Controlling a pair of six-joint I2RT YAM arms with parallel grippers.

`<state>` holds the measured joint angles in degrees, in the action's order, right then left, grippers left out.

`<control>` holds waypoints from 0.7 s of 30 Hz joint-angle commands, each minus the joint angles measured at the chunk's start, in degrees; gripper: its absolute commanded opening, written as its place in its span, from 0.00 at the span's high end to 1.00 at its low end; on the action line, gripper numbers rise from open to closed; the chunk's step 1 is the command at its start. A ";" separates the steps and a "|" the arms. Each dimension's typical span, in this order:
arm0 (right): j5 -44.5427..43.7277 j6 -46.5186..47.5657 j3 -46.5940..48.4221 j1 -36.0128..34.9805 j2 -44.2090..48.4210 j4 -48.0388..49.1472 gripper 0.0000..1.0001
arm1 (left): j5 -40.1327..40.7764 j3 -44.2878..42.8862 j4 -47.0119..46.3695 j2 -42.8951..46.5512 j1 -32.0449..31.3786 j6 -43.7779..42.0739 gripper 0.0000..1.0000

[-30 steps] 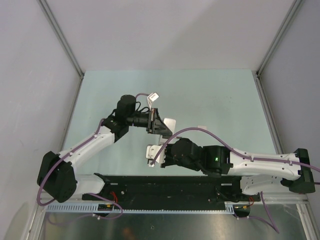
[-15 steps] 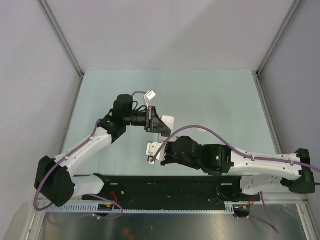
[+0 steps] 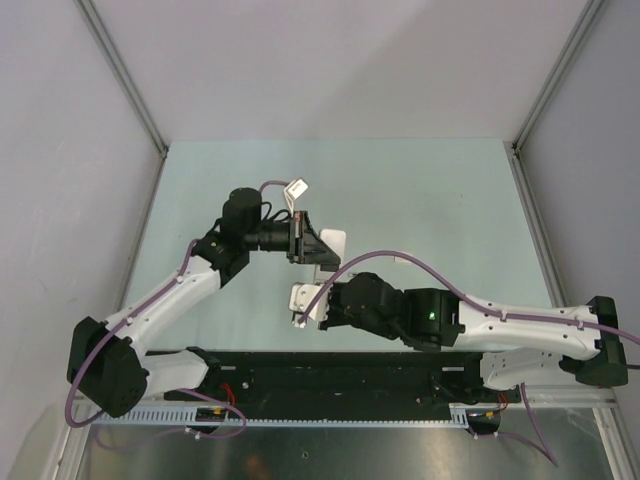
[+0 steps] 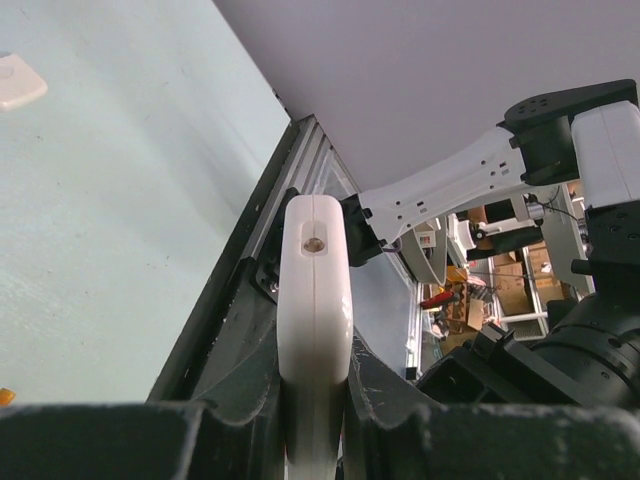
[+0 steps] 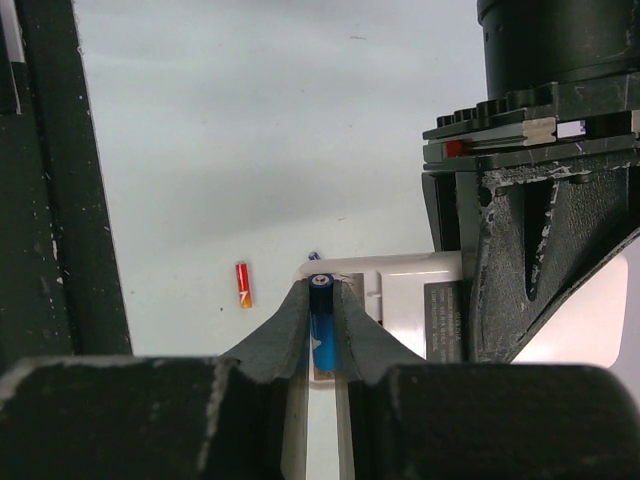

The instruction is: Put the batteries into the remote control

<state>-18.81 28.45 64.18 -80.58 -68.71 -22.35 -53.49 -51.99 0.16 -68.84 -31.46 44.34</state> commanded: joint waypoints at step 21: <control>-5.71 2.58 -0.37 -1.07 -6.44 -9.55 1.00 | -4.86 -3.12 -3.24 6.35 2.55 2.77 1.00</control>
<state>-23.46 31.64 65.60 -81.91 -71.96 -21.12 -53.54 -51.99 0.73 -66.96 -29.08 42.83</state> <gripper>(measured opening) 0.141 0.235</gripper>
